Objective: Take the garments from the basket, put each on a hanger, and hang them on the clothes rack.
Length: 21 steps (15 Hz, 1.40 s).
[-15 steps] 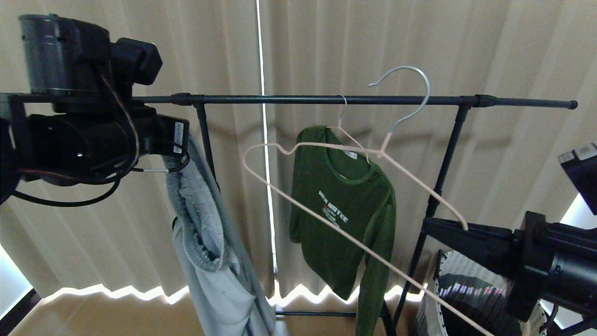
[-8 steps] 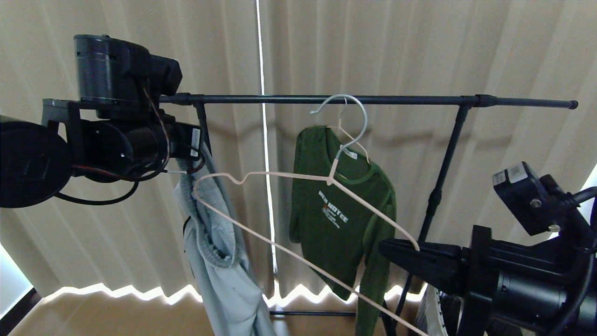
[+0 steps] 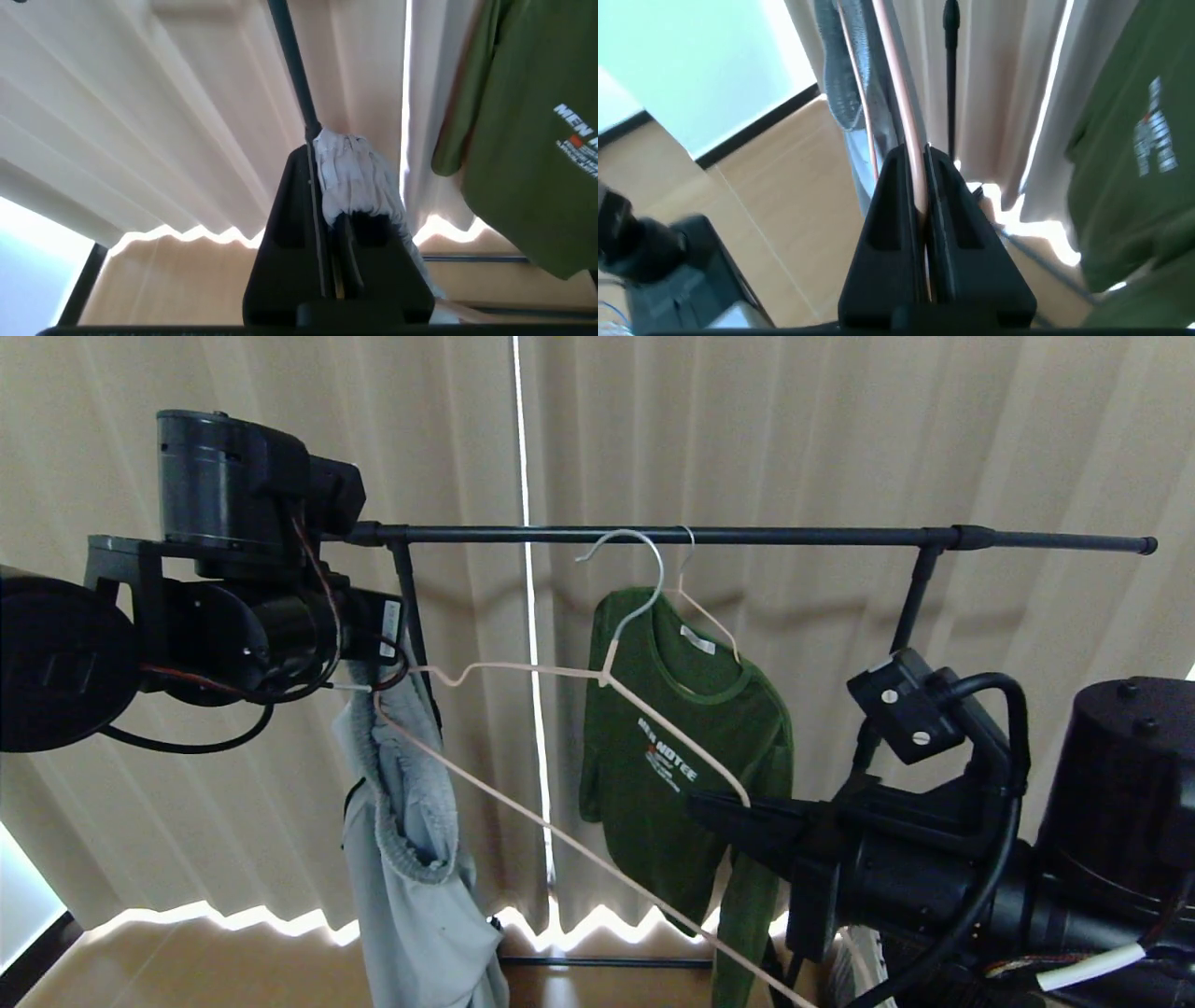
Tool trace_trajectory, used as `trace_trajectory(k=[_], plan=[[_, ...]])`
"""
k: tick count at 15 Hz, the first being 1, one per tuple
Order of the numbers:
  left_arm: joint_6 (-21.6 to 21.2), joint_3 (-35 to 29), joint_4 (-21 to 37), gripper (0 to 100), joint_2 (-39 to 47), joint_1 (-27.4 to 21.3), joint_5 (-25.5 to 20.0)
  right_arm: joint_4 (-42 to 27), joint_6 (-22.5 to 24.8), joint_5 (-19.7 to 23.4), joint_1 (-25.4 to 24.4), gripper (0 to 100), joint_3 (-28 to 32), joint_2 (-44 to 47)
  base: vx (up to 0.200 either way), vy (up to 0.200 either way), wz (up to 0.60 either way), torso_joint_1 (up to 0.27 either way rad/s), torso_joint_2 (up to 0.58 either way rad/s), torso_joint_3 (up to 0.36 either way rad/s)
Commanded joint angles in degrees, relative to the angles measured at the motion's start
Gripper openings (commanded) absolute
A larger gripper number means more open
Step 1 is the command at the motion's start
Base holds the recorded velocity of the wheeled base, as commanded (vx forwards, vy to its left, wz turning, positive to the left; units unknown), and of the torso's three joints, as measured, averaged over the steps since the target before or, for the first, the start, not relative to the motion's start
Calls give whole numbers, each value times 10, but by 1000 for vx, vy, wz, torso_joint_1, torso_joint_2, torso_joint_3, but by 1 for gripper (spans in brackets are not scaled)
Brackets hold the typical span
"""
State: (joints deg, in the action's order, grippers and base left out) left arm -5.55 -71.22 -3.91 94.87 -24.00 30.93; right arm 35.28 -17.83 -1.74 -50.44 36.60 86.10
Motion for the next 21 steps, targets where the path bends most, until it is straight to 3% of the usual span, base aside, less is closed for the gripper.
trace_trajectory(k=[1,6,7,9,11,14,16,19,21], plan=[[4,0,0,0,-3,0,0,0,-12,-24,-26,0,15,35,0,0,0,0,0,0],[7,4,7,0,-3,4,5,1,-48,-63,-26,0,37,68,0,0,0,0,0,0],[7,4,19,0,-3,4,40,1,-61,-90,-26,0,52,77,0,0,0,0,0,0],[6,6,22,0,-4,4,45,1,-63,-105,-26,0,59,82,0,0,0,0,0,0],[3,1,72,0,-9,9,47,12,-65,-114,-26,0,60,90,0,0,0,0,0,0],[3,3,108,0,-14,7,50,33,-64,-152,-26,0,72,120,0,0,0,0,0,0],[7,3,116,0,-14,1,50,34,-64,-154,-26,0,80,131,0,0,0,0,0,0],[33,-9,124,0,-14,-20,50,37,-62,-158,-42,0,100,153,0,0,0,0,0,0],[77,-46,176,0,-11,-40,50,38,-63,-164,-62,0,113,176,0,0,0,0,0,0]])
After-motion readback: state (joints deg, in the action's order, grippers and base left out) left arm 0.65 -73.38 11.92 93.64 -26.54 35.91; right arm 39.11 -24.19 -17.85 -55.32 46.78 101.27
